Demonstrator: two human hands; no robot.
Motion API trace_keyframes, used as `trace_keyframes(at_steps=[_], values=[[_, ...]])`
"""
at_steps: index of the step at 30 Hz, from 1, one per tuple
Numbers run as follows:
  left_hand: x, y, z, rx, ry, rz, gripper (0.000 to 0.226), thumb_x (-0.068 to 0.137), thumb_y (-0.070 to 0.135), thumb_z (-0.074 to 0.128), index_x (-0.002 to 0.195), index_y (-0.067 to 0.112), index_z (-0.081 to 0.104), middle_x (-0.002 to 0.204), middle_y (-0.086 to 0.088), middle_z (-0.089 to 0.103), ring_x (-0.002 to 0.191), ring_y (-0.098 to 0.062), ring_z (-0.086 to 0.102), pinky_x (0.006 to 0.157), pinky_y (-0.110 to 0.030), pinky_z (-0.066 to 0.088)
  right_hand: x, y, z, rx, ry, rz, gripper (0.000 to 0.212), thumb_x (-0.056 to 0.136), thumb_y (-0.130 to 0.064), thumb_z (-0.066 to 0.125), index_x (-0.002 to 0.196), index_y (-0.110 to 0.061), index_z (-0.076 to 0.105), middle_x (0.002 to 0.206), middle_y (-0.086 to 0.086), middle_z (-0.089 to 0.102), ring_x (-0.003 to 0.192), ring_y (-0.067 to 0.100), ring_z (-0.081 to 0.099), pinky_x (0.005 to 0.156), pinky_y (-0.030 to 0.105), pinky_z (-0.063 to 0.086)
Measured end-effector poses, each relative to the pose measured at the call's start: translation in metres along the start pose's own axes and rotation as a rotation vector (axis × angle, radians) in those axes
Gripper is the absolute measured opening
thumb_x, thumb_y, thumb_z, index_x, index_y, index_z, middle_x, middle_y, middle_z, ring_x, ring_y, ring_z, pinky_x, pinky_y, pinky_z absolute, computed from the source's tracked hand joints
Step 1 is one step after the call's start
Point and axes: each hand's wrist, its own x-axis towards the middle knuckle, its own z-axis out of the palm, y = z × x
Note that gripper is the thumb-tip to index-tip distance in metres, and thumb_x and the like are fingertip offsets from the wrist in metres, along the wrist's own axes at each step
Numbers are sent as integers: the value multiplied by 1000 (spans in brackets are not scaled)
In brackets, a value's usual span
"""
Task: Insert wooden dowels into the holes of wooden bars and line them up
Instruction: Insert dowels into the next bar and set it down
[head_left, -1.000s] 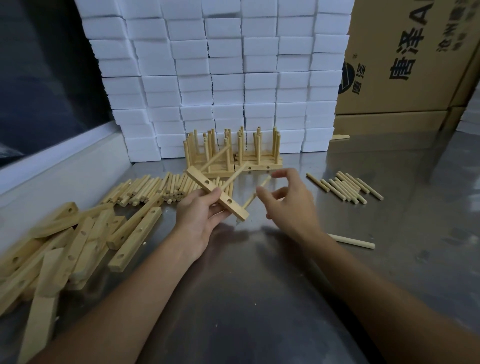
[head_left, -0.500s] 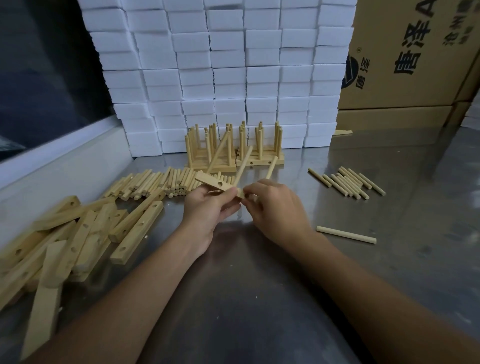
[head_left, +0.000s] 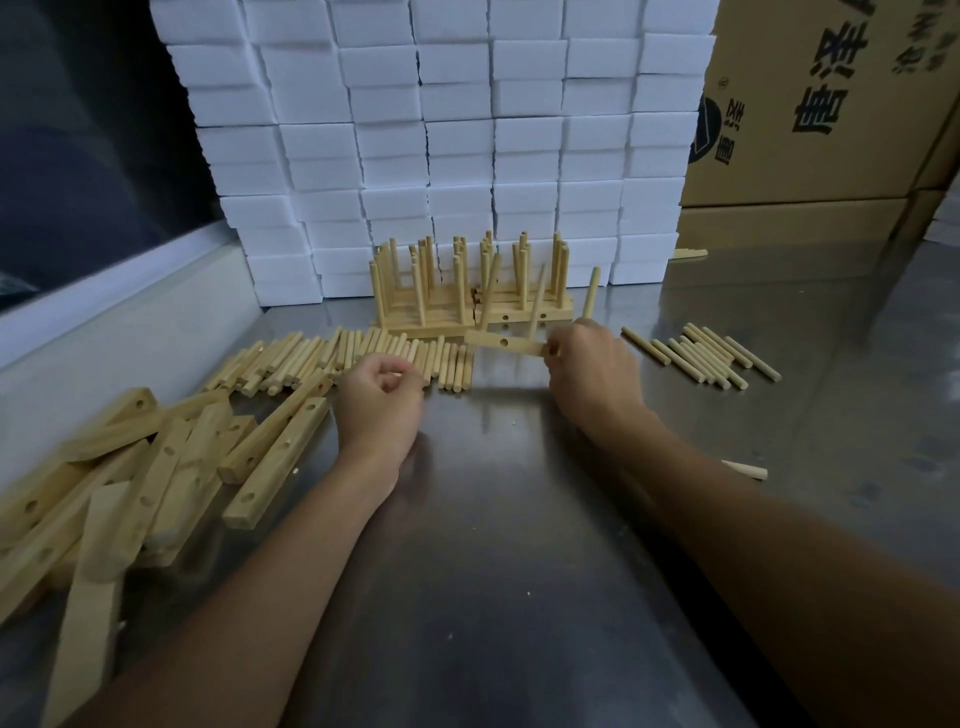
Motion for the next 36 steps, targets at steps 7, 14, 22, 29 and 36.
trace_keyframes(at_steps=[7,14,22,29,36], values=[[2,-4,8,79,-37,7,17,85,11,60,75,23,65,66,-8,66,53,-13,56,50,-28,47,45,20,16,-118,-39,-7,13,96,-5,56,104,-5,66,105,14,59,88,33,61,78,45,54],[2,-3,11,127,-27,7,15,87,15,62,77,25,65,68,-2,68,59,-12,61,54,-27,49,74,18,35,-58,-59,69,19,92,-2,54,99,-8,71,101,16,63,90,36,61,76,43,53],[0,-1,11,159,-28,18,18,85,13,62,73,25,67,66,-4,67,60,-15,62,52,-27,48,94,19,42,-38,-85,78,19,90,-4,59,102,-10,72,102,16,65,92,37,62,74,39,51],[-1,0,10,177,-23,20,19,85,13,63,71,26,67,64,-1,67,61,-16,64,54,-28,51,100,20,42,-17,-83,153,21,90,0,54,102,-9,70,100,13,64,88,33,59,70,39,48],[-1,2,11,200,-27,22,17,84,14,64,73,26,67,64,0,66,62,-16,64,54,-28,49,88,19,53,-128,-148,111,24,93,-7,47,111,-8,62,117,11,55,102,35,59,74,39,42]])
